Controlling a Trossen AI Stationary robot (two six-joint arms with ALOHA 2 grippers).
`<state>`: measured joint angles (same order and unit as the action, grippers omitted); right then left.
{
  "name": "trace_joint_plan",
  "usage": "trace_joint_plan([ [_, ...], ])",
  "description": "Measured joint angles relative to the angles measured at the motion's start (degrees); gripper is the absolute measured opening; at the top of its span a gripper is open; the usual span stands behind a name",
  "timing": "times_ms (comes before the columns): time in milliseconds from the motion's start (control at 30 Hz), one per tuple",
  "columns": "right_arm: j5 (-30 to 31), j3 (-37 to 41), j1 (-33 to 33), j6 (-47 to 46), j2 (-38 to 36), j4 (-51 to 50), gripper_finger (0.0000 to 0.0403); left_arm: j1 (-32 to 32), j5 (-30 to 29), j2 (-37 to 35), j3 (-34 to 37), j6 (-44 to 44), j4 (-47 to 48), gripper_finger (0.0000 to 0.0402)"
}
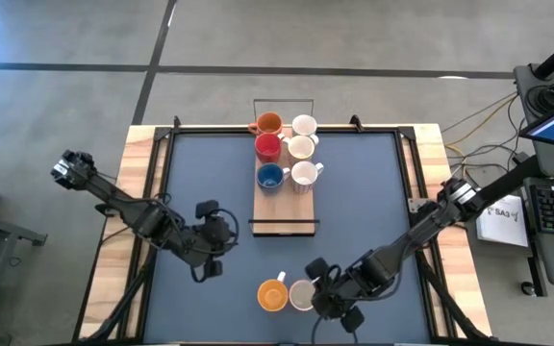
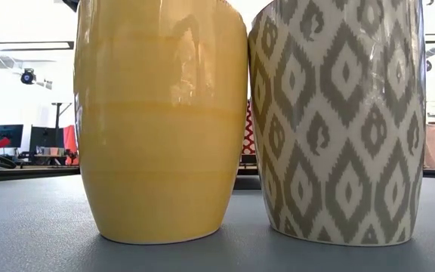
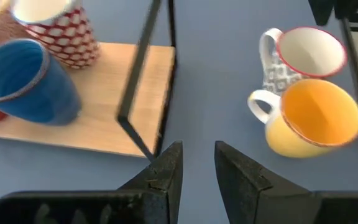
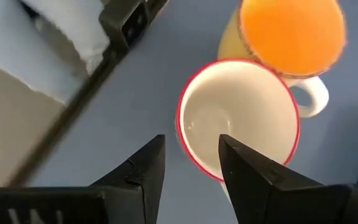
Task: Place coffee mugs
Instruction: Put the gray patterned mug on the shelf
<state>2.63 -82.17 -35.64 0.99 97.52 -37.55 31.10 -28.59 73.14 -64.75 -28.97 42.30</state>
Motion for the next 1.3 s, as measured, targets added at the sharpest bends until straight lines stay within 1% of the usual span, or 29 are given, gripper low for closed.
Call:
trace_joint_plan([
  [167,0.42,0.02,0.00,7.87,1.73,-1.56,0.0139,-0.03,-2.48,-0.02,-0.02,0.82,-0.36,0.0076],
  [333,1.23,0.02,0.00,16.00,2.99,-2.53,0.0132,-0.07,-6.61,-0.07,-0.04,3.05,-2.47,0.0076],
  [433,2.01,0.02,0.00,20.28,3.75,-2.89,0.0121,-0.09,-6.96,-0.09,-0.04,4.52,-4.32,0.0076],
  [600,1.96,0.00,0.00,25.54,5.05,-3.26,0.0085,-0.09,-6.94,-0.09,-0.04,6.24,-6.34,0.0076],
  [733,1.82,0.00,0.00,26.16,5.23,-3.00,0.0031,-0.09,-6.94,-0.09,-0.04,6.25,-6.49,0.0076],
  [767,1.78,0.00,0.00,25.49,5.24,-3.26,0.0021,-0.09,-6.94,-0.09,-0.04,6.25,-6.50,0.0076],
  [833,1.68,-0.30,0.00,22.48,5.26,-3.77,0.0017,-0.09,-6.94,-0.09,-0.04,6.25,-6.49,0.0076],
  [967,0.26,-2.63,0.02,10.75,5.18,-9.45,0.0015,-0.09,-6.94,-0.09,-0.04,6.94,-6.49,0.0076],
  [1133,0.06,-8.14,0.02,-6.91,4.50,-23.47,0.0014,-0.09,-6.93,-0.09,-0.04,7.74,-6.51,0.0076],
  [1300,-0.07,-13.62,0.02,-17.91,3.84,-40.40,0.0014,-0.09,-6.92,-0.11,-0.04,8.98,-6.51,0.0076],
])
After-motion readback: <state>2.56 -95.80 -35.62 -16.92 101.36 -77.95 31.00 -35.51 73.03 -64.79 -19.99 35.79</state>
